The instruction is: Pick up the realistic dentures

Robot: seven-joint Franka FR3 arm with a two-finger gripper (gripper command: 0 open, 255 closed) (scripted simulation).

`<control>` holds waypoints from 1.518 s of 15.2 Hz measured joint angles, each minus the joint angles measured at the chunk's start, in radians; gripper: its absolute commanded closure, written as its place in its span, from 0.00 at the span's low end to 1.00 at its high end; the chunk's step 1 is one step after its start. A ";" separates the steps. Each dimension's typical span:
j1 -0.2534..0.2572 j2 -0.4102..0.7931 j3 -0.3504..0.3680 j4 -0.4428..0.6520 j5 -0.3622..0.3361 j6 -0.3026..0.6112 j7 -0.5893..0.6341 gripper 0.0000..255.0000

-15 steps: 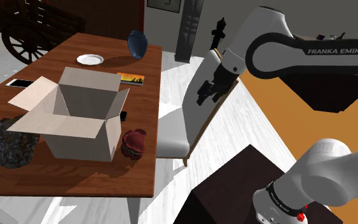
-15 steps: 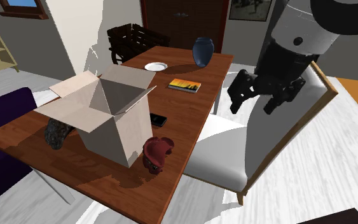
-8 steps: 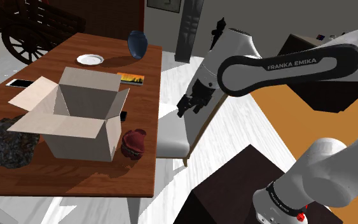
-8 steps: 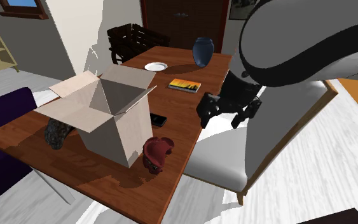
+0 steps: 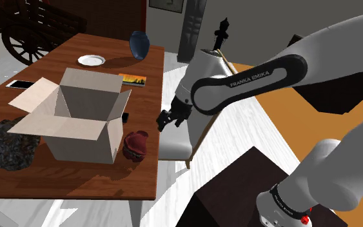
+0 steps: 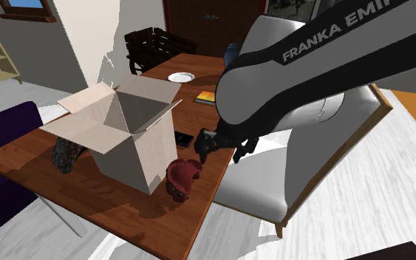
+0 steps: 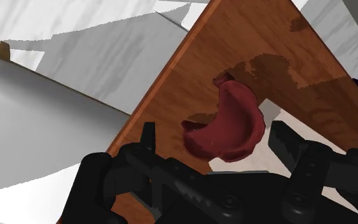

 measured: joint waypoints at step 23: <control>0.093 0.470 0.031 0.229 -0.059 0.250 0.055 1.00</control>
